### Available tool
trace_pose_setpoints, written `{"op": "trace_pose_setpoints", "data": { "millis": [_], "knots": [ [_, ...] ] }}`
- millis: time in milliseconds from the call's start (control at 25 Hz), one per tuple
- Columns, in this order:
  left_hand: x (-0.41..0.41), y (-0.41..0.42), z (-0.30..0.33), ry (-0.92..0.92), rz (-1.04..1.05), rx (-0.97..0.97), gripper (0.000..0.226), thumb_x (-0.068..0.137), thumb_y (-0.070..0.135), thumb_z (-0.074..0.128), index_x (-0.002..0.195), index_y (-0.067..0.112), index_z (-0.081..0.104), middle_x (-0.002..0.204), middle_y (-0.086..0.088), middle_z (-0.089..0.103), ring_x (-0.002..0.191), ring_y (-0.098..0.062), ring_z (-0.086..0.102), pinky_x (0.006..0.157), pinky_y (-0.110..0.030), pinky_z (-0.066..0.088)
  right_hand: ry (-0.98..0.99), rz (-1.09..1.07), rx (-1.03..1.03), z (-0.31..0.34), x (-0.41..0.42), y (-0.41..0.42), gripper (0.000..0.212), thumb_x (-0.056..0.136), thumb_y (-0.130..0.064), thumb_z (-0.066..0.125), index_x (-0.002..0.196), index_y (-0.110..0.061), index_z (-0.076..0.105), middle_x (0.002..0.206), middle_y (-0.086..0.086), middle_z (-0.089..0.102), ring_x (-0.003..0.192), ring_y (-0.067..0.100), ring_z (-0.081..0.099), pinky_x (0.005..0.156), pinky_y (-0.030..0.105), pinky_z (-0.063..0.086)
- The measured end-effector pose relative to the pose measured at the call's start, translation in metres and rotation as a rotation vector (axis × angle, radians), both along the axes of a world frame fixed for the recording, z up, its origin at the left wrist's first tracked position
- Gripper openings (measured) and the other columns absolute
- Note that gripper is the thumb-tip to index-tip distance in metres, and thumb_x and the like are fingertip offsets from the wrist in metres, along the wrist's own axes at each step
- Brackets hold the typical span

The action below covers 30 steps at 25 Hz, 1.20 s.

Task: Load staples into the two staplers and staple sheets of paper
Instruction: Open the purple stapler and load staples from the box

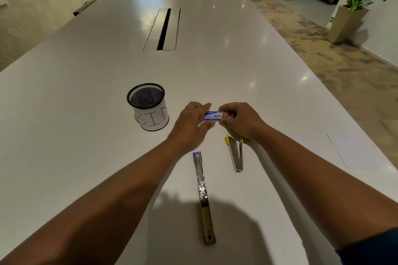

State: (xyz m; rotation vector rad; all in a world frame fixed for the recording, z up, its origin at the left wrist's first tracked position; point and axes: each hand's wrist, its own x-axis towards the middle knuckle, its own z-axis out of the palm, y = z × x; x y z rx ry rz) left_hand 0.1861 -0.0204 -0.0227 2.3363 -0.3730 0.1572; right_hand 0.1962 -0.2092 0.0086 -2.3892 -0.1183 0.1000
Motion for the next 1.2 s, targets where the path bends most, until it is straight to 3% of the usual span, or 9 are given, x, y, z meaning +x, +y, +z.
{"op": "trace_pose_setpoints", "data": {
  "millis": [240,600,760,880,1000,1080,1200],
  "knots": [
    [0.002,-0.002,-0.001,-0.038,-0.009,0.049,0.039,0.099,0.024,0.062,0.137,0.015,0.062,0.111,0.002,0.051,0.103,-0.018,0.051,0.085,-0.028,0.045,0.013,0.055,-0.028,-0.003,0.008,0.001,0.039,0.083,-0.031,0.081,0.121,-0.030,0.070,0.110,-0.010,0.070,0.102,0.013,0.061,0.100,0.053,0.048],
    [0.000,-0.003,-0.003,-0.074,0.017,0.070,0.027,0.098,0.017,0.061,0.124,0.014,0.068,0.112,-0.005,0.067,0.099,-0.017,0.054,0.084,-0.029,0.044,0.058,0.092,0.009,-0.003,0.009,-0.001,0.026,0.083,-0.031,0.082,0.109,-0.032,0.075,0.096,-0.013,0.072,0.087,0.008,0.063,0.098,0.054,0.049],
    [-0.001,-0.003,-0.003,-0.059,0.069,0.054,0.028,0.098,0.013,0.060,0.125,0.013,0.067,0.115,-0.006,0.065,0.104,-0.018,0.053,0.089,-0.031,0.045,0.045,0.051,0.037,-0.002,0.007,-0.003,0.020,0.085,-0.022,0.079,0.104,-0.028,0.077,0.097,-0.006,0.075,0.093,0.018,0.067,0.097,0.052,0.051],
    [-0.002,-0.004,-0.003,-0.065,0.083,0.061,0.029,0.098,0.012,0.060,0.126,0.013,0.067,0.116,-0.006,0.065,0.103,-0.015,0.048,0.088,-0.027,0.039,0.035,0.056,0.017,0.000,0.004,-0.005,0.023,0.086,-0.020,0.077,0.108,-0.026,0.076,0.096,-0.003,0.074,0.089,0.020,0.066,0.094,0.050,0.054],
    [-0.002,-0.004,-0.002,-0.062,0.089,0.060,0.028,0.098,0.013,0.060,0.125,0.014,0.067,0.115,-0.004,0.064,0.102,-0.015,0.048,0.088,-0.028,0.040,0.009,0.066,0.051,0.000,0.001,-0.006,0.029,0.087,-0.032,0.075,0.116,-0.028,0.072,0.093,-0.010,0.068,0.084,0.012,0.059,0.090,0.046,0.055],
    [-0.002,-0.004,-0.003,-0.060,0.090,0.063,0.027,0.098,0.013,0.060,0.124,0.015,0.067,0.114,-0.004,0.064,0.102,-0.015,0.048,0.088,-0.029,0.040,-0.016,0.056,0.081,-0.001,0.000,-0.005,0.019,0.090,-0.035,0.070,0.108,-0.028,0.073,0.090,-0.011,0.067,0.082,0.011,0.058,0.087,0.045,0.053],
    [-0.002,-0.005,-0.003,-0.062,0.093,0.065,0.029,0.098,0.012,0.060,0.126,0.014,0.066,0.116,-0.004,0.064,0.102,-0.014,0.046,0.088,-0.027,0.039,-0.042,0.013,0.096,-0.001,0.000,-0.005,0.015,0.094,-0.019,0.058,0.096,-0.026,0.071,0.090,-0.007,0.069,0.081,0.015,0.060,0.083,0.046,0.054]
  ]
}}
